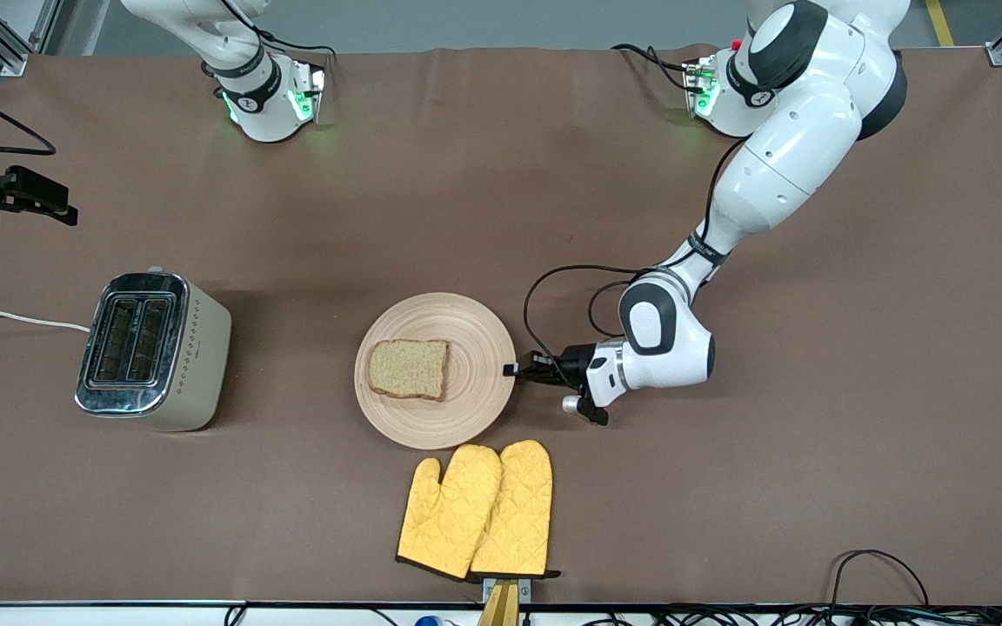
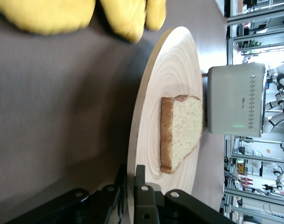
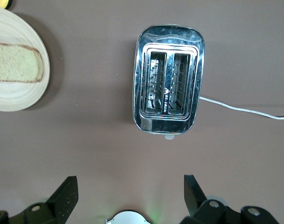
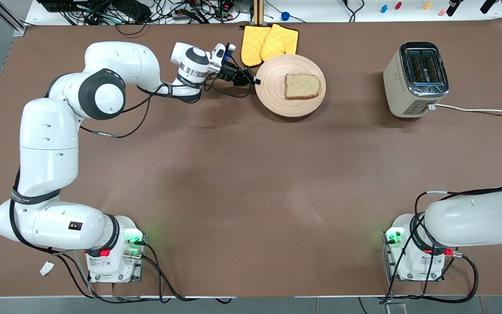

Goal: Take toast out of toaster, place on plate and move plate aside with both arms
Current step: 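Grip the wooden plate rim with the left gripper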

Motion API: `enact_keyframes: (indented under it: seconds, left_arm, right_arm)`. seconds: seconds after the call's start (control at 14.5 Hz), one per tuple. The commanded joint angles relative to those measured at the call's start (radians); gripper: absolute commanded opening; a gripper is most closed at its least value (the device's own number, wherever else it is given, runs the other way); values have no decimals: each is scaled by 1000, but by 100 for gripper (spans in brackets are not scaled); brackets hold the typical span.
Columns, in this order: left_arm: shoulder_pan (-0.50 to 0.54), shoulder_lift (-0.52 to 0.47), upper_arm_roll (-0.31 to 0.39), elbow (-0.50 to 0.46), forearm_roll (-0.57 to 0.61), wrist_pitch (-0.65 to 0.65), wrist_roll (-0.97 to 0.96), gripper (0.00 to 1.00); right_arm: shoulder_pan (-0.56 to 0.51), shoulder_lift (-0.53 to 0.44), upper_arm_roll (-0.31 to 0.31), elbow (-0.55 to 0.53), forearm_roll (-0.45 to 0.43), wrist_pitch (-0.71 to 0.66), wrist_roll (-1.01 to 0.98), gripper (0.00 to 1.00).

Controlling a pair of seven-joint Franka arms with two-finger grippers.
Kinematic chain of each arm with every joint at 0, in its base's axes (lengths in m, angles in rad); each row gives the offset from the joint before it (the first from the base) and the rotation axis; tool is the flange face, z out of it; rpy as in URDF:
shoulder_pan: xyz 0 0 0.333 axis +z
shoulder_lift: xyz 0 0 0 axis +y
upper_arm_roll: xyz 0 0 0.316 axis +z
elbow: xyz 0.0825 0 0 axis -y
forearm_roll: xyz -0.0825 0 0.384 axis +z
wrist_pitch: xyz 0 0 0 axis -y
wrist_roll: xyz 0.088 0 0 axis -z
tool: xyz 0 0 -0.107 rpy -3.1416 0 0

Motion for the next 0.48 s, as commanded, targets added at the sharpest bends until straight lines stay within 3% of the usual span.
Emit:
enact_keyframes:
  seconds: [0.0,0.28,0.41]
  left_arm:
    - [18,-91,2,-1,-5,-6,-53,1]
    - [78,-166,4,-9,27,-15,-147,2]
    - [148,-179,1,-7,100,-80,-147,2]
  right_arm:
    - [-16,-2,18,10,-15,-17,-5,100]
    - [-7,-2,21,11,-15,-18,-5,100]
    - [-6,-2,19,11,-15,-15,-5,100]
